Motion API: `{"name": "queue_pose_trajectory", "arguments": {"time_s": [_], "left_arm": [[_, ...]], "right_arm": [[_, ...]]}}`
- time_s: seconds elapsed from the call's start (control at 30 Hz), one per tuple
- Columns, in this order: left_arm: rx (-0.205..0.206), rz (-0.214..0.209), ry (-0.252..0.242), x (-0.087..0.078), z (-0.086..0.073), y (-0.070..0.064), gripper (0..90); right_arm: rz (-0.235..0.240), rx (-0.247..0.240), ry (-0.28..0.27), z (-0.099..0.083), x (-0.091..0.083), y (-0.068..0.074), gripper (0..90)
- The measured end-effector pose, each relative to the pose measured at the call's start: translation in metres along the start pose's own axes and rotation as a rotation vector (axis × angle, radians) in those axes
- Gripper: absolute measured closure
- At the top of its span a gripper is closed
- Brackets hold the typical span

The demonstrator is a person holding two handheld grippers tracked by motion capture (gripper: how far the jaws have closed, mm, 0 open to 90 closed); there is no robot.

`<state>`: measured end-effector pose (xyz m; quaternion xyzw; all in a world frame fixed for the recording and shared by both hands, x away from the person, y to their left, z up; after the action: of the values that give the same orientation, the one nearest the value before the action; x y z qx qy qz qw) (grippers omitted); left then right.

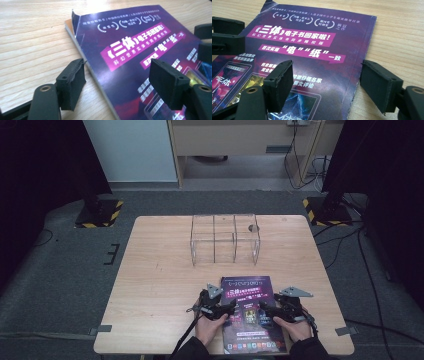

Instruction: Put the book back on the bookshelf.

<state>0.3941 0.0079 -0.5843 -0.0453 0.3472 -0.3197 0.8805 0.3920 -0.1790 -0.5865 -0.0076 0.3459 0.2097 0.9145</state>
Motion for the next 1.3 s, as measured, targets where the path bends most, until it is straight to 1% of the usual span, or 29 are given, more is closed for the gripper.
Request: {"name": "queue_pose_trajectory", "arguments": {"time_s": [0.03, 0.1, 0.17, 0.2, 0.23, 0.3, 0.33, 0.4, 0.47, 0.5, 0.53, 0.57, 0.6, 0.63, 0.67, 0.7, 0.73, 0.77, 0.8, 0.83, 0.87, 0.9, 0.97, 1.0, 1.03, 1.07, 1.1, 1.17, 1.3], "left_arm": [[-0.011, -0.007, -0.006, 0.001, 0.001, -0.001, 25.6], [-0.029, 0.005, -0.014, 0.002, 0.001, -0.002, 25.6], [-0.037, 0.003, -0.021, 0.002, 0.002, -0.002, 25.9], [-0.045, 0.006, -0.025, 0.002, 0.002, -0.001, 26.9], [-0.064, 0.002, -0.033, 0.001, 0.001, 0.0, 29.1], [-0.09, -0.014, -0.055, -0.001, 0.002, 0.001, 31.6], [-0.09, -0.014, -0.055, -0.001, 0.002, 0.001, 32.7], [-0.1, -0.032, -0.088, -0.005, 0.004, 0.0, 33.3], [-0.096, -0.069, -0.127, -0.011, 0.009, -0.004, 34.2], [-0.092, -0.087, -0.148, -0.014, 0.012, -0.007, 35.4], [-0.088, -0.106, -0.162, -0.015, 0.014, -0.01, 36.1], [-0.073, -0.128, -0.174, -0.017, 0.015, -0.014, 36.0], [-0.061, -0.146, -0.176, -0.018, 0.015, -0.018, 36.0], [-0.055, -0.173, -0.161, -0.018, 0.014, -0.022, 35.1], [-0.053, -0.227, -0.095, -0.012, 0.004, -0.032, 34.7], [-0.053, -0.227, -0.095, -0.012, 0.004, -0.032, 34.8], [-0.052, -0.244, -0.069, -0.008, -0.001, -0.035, 34.8], [-0.012, -0.198, -0.04, -0.002, -0.008, -0.036, 35.5], [-0.012, -0.198, -0.04, -0.002, -0.008, -0.036, 35.8], [-0.023, -0.199, -0.023, -0.001, -0.01, -0.036, 36.3], [-0.026, -0.196, -0.027, -0.001, -0.009, -0.034, 36.3], [-0.032, -0.195, -0.024, -0.002, -0.009, -0.032, 39.5], [-0.035, -0.192, -0.019, -0.003, -0.009, -0.03, 50.0], [-0.038, -0.179, -0.018, -0.003, -0.009, -0.028, 52.6], [-0.038, -0.179, -0.018, -0.003, -0.009, -0.028, 55.8], [-0.038, -0.173, -0.014, -0.003, -0.009, -0.027, 55.8], [-0.042, -0.17, -0.016, -0.005, -0.008, -0.026, 61.0], [-0.047, -0.17, -0.011, -0.006, -0.007, -0.025, 67.2], [-0.043, -0.172, -0.013, -0.009, -0.004, -0.028, 75.6]], "right_arm": [[0.0, -0.001, 0.0, 0.0, 0.0, 0.0, 26.8], [0.0, -0.002, -0.003, 0.0, 0.0, 0.0, 27.0], [0.002, -0.001, -0.004, 0.0, 0.0, 0.0, 27.4], [0.003, -0.001, -0.002, 0.0, 0.0, 0.0, 27.5], [0.003, -0.001, -0.002, 0.0, 0.0, 0.0, 27.5], [-0.002, 0.004, 0.003, 0.0, 0.0, 0.0, 27.5], [-0.002, -0.004, -0.001, 0.0, 0.0, 0.0, 27.5], [0.0, -0.001, -0.002, 0.0, 0.0, 0.0, 27.5], [0.006, 0.01, -0.003, 0.0, 0.0, 0.0, 27.5], [0.01, 0.006, -0.005, 0.0, 0.0, -0.001, 27.5], [0.014, 0.013, -0.004, 0.0, 0.0, -0.001, 27.6], [0.017, 0.021, -0.004, 0.0, -0.001, -0.001, 27.6], [0.017, 0.021, -0.004, 0.0, -0.001, -0.001, 27.6], [0.019, 0.021, -0.005, 0.0, -0.001, -0.001, 27.6], [0.019, 0.021, -0.004, 0.0, -0.001, -0.001, 27.6], [0.021, 0.022, -0.005, 0.0, -0.001, -0.001, 28.0], [0.021, 0.022, -0.005, 0.0, -0.001, -0.001, 28.0], [0.032, 0.013, -0.004, 0.0, -0.001, 0.0, 28.9], [0.03, 0.007, -0.006, 0.0, 0.0, 0.0, 28.8], [0.028, 0.007, -0.003, 0.0, -0.001, 0.0, 28.8], [0.028, 0.007, -0.003, 0.0, -0.001, 0.0, 28.8], [0.028, 0.012, -0.004, 0.0, 0.0, 0.0, 28.8], [0.029, 0.012, -0.005, 0.0, -0.001, 0.0, 28.8], [0.029, 0.011, -0.005, 0.0, 0.0, 0.0, 28.7], [0.029, 0.012, -0.005, 0.0, 0.0, 0.0, 28.6], [0.029, 0.012, -0.005, 0.0, 0.0, 0.0, 28.6], [0.029, 0.013, -0.004, 0.0, 0.0, 0.0, 28.2], [0.03, 0.017, -0.003, 0.0, -0.001, 0.001, 28.0], [0.031, 0.012, -0.003, 0.0, -0.001, 0.001, 27.2]]}}
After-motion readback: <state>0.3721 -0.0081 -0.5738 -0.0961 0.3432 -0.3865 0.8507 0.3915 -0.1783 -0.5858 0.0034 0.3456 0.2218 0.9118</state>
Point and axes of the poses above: each handheld gripper's, and its own axes: x roughly forward along the jaws, z roughly out of its top, y roughly to its left, the point moved 8 cm from there along x, roughly forward along the jaws, and after that the axes turned 6 degrees about -z, right-handed, at the moved point
